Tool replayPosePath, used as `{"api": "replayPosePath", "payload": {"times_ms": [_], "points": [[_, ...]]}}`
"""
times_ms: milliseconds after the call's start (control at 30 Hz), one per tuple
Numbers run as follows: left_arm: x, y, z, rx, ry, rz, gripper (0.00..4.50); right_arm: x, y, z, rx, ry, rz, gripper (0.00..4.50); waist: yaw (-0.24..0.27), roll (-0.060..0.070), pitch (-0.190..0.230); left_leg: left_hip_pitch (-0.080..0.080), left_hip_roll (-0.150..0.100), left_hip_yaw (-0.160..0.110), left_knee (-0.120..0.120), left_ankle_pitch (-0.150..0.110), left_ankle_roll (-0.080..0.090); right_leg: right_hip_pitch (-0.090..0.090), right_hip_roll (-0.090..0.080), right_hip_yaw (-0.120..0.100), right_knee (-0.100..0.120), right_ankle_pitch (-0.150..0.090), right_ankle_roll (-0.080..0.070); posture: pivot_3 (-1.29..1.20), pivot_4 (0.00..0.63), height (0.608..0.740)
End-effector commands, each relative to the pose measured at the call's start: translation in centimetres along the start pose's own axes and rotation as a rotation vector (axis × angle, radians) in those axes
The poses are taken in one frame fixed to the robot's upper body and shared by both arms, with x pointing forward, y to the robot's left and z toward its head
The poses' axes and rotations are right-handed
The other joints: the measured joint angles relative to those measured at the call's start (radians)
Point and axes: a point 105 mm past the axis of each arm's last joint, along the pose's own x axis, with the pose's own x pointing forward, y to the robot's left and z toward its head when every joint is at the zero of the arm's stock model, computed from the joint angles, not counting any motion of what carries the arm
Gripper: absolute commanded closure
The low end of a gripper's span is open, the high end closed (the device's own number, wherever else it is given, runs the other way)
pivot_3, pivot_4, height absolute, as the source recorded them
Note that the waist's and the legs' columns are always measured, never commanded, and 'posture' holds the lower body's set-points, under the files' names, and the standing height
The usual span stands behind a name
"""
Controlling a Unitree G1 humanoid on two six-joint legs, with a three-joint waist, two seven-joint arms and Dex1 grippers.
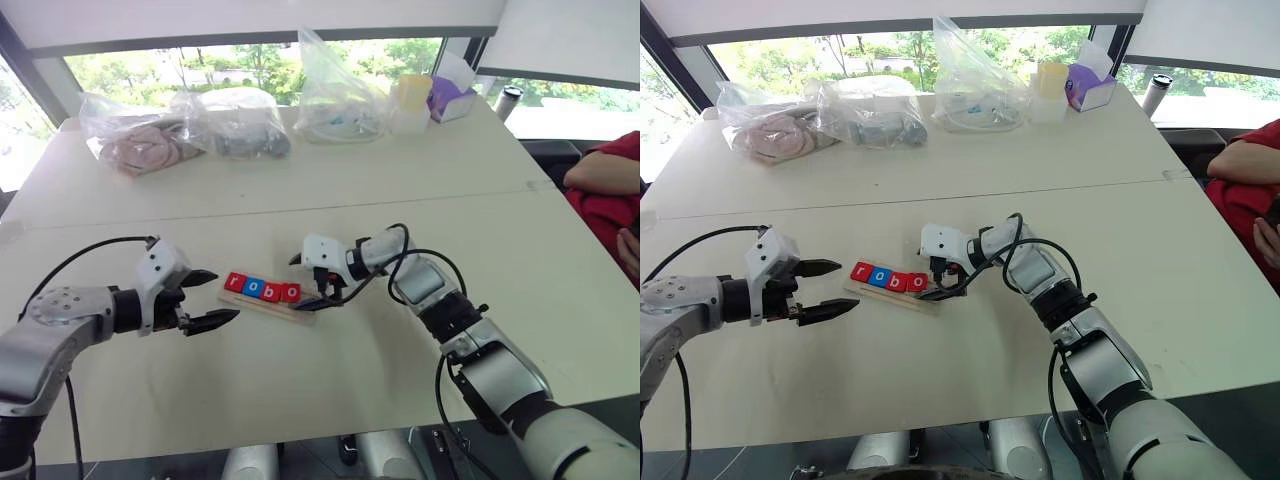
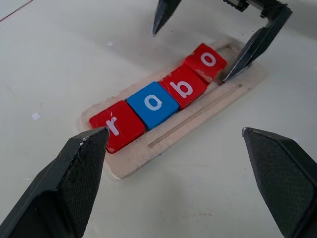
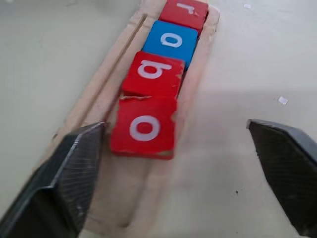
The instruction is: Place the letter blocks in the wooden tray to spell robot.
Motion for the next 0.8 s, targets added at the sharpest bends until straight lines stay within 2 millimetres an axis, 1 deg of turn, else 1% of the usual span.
{"api": "replayPosePath", "payload": {"times_ms": [33,133,200,300,400,467,567,800], "points": [[0.0,0.3,0.8,0.035,-0.023,0.005,0.0,-1.0,-1.6,3.4,-0.016,-0.116,-0.058,0.03,0.0,0.0,0.0,0.0,0.0,0.0,0.0,0.0,0.0,0.0,0.0,0.0,0.0,0.0,0.0,0.0,0.15,0.74],[0.1,0.4,0.8,0.034,-0.027,0.007,0.0,-1.9,-2.7,4.7,0.014,-0.2,-0.105,0.03,0.0,0.0,0.0,0.0,0.0,0.0,0.0,0.0,0.0,0.0,0.0,0.0,0.0,0.0,0.0,0.0,0.15,0.74],[0.1,0.4,0.9,0.033,-0.028,0.005,0.0,-2.5,-3.2,4.9,0.018,-0.215,-0.129,0.03,0.0,0.0,0.0,0.0,0.0,0.0,0.0,0.0,0.0,0.0,0.0,0.0,0.0,0.0,0.0,0.0,0.15,0.74],[0.1,0.3,0.8,0.03,-0.027,0.002,0.0,-2.8,-3.8,4.4,0.021,-0.208,-0.17,0.03,0.0,0.0,0.0,0.0,0.0,0.0,0.0,0.0,0.0,0.0,0.0,0.0,0.0,0.0,0.0,0.0,0.15,0.74],[0.2,0.3,0.8,0.029,-0.027,0.0,0.0,-2.7,-4.6,3.4,0.022,-0.172,-0.228,0.03,0.0,0.0,0.0,0.0,0.0,0.0,0.0,0.0,0.0,0.0,0.0,0.0,0.0,0.0,0.0,0.0,0.15,0.74],[0.2,0.3,0.9,0.029,-0.029,-0.002,0.0,-2.4,-5.0,2.4,-0.01,-0.125,-0.263,0.03,0.0,0.0,0.0,0.0,0.0,0.0,0.0,0.0,0.0,0.0,0.0,0.0,0.0,0.0,0.0,0.0,0.15,0.74],[0.4,0.2,1.0,0.028,-0.034,-0.005,0.0,-1.8,-5.0,1.2,-0.051,-0.076,-0.262,0.03,-0.001,0.0,0.0,0.0,0.0,0.0,0.0,0.0,0.0,0.0,0.0,0.0,0.0,0.0,0.0,0.0,0.15,0.74],[0.3,0.3,1.1,0.026,-0.035,-0.001,0.0,-1.0,-3.7,0.4,-0.091,-0.051,-0.203,0.03,-0.001,0.0,0.0,0.0,0.0,0.0,-0.001,0.0,0.0,0.0,0.0,0.0,0.0,0.0,0.0,0.0,0.15,0.74]]}}
